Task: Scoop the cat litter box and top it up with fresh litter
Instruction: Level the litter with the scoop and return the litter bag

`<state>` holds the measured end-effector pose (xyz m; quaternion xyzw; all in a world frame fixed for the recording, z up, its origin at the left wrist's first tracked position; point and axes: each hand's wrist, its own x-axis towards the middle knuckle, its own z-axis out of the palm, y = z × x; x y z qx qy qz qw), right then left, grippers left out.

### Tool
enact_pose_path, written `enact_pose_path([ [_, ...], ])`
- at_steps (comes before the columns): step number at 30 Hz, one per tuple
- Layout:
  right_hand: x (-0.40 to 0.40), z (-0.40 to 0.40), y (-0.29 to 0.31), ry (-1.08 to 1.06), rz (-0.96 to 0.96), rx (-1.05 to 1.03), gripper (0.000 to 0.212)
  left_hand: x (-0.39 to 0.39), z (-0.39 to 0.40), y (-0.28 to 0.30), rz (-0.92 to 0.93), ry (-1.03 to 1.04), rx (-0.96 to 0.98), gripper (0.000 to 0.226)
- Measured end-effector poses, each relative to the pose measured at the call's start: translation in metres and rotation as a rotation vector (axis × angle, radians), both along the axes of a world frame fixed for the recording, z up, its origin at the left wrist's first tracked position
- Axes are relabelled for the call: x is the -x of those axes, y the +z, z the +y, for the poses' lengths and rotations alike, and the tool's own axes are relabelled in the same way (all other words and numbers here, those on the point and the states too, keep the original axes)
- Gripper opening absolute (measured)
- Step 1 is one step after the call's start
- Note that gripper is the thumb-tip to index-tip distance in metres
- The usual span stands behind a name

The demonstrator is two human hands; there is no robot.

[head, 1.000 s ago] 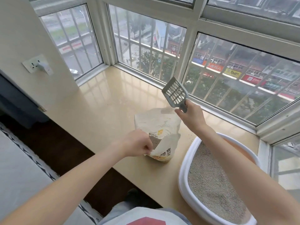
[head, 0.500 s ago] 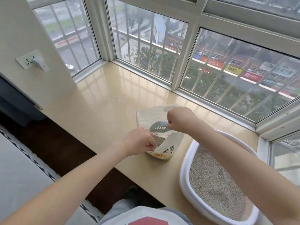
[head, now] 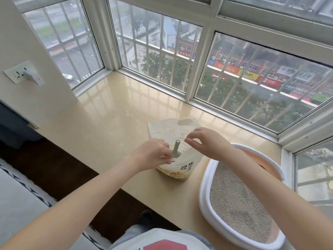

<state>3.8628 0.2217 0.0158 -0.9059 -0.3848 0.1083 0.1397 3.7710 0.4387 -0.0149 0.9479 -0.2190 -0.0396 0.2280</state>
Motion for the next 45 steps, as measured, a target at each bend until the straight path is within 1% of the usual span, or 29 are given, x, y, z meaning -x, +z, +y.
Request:
enact_pose_path([
  [1, 0.003, -0.006, -0.001, 0.010, -0.001, -0.037, 0.036, -0.003, 0.006, 0.001, -0.038, 0.013, 0.017, 0.020],
  [3, 0.010, -0.016, -0.004, 0.031, -0.063, -0.076, 0.051, -0.011, 0.020, 0.005, -0.137, 0.041, 0.010, 0.054],
  [5, 0.017, -0.023, -0.005, 0.006, -0.112, -0.102, 0.068, -0.020, 0.039, 0.013, -0.141, 0.082, -0.050, 0.093],
  [6, 0.020, -0.025, -0.006, -0.046, -0.083, -0.125, 0.077, -0.024, 0.049, 0.016, -0.108, 0.114, -0.084, 0.108],
  [7, 0.024, -0.027, -0.008, -0.113, -0.020, -0.165, 0.087, -0.029, 0.058, 0.019, -0.069, 0.143, -0.109, 0.118],
  [8, 0.028, -0.028, -0.011, -0.180, 0.053, -0.223, 0.095, -0.033, 0.067, 0.019, -0.028, 0.174, -0.115, 0.124],
  [9, 0.031, -0.029, -0.015, -0.245, 0.112, -0.293, 0.099, -0.037, 0.074, 0.018, 0.019, 0.213, -0.097, 0.125],
  [11, 0.037, -0.028, -0.026, -0.397, 0.195, -0.431, 0.098, -0.042, 0.081, 0.011, 0.141, 0.326, 0.034, 0.115],
  [12, 0.039, -0.026, -0.030, -0.484, 0.222, -0.483, 0.091, -0.044, 0.083, 0.006, 0.196, 0.386, 0.129, 0.103],
  [13, 0.040, -0.024, -0.034, -0.566, 0.234, -0.526, 0.077, -0.045, 0.083, 0.000, 0.226, 0.424, 0.216, 0.086],
  [15, 0.041, -0.022, -0.039, -0.674, 0.186, -0.577, 0.038, -0.048, 0.080, -0.011, 0.222, 0.450, 0.361, 0.042],
  [16, 0.041, -0.021, -0.040, -0.696, 0.140, -0.574, 0.020, -0.050, 0.078, -0.015, 0.221, 0.469, 0.427, 0.026],
  [17, 0.041, -0.022, -0.041, -0.706, 0.098, -0.564, 0.009, -0.051, 0.077, -0.017, 0.226, 0.493, 0.474, 0.019],
  [18, 0.042, -0.024, -0.041, -0.720, 0.067, -0.546, 0.004, -0.052, 0.078, -0.017, 0.236, 0.518, 0.503, 0.019],
  [22, 0.043, -0.047, -0.035, -0.787, -0.014, -0.494, 0.007, -0.060, 0.091, -0.018, 0.268, 0.582, 0.553, 0.019],
  [27, 0.039, -0.065, -0.035, -0.855, 0.040, -0.507, 0.011, -0.078, 0.100, -0.020, 0.316, 0.527, 0.521, 0.024],
  [30, 0.030, -0.063, -0.036, -0.930, 0.153, -0.550, 0.010, -0.079, 0.097, -0.023, 0.358, 0.535, 0.568, 0.023],
  [34, 0.017, -0.062, -0.038, -0.964, 0.371, -0.498, 0.013, -0.073, 0.092, -0.026, 0.431, 0.584, 0.666, 0.027],
  [37, 0.016, -0.058, -0.048, -1.005, 0.574, -0.507, 0.014, -0.074, 0.091, -0.031, 0.475, 0.685, 0.671, 0.017],
  [39, 0.018, -0.053, -0.056, -1.047, 0.709, -0.524, 0.008, -0.075, 0.089, -0.036, 0.485, 0.804, 0.611, 0.006],
  [41, 0.020, -0.048, -0.063, -1.067, 0.768, -0.500, 0.008, -0.072, 0.087, -0.042, 0.502, 0.866, 0.480, 0.016],
  [43, 0.022, -0.044, -0.068, -1.061, 0.758, -0.410, 0.013, -0.069, 0.084, -0.045, 0.502, 0.788, 0.266, 0.022],
  [44, 0.023, -0.043, -0.070, -1.046, 0.727, -0.344, 0.018, -0.067, 0.082, -0.047, 0.473, 0.714, 0.154, 0.026],
  [45, 0.022, -0.041, -0.073, -1.031, 0.692, -0.293, 0.022, -0.064, 0.079, -0.047, 0.391, 0.614, 0.056, 0.031],
])
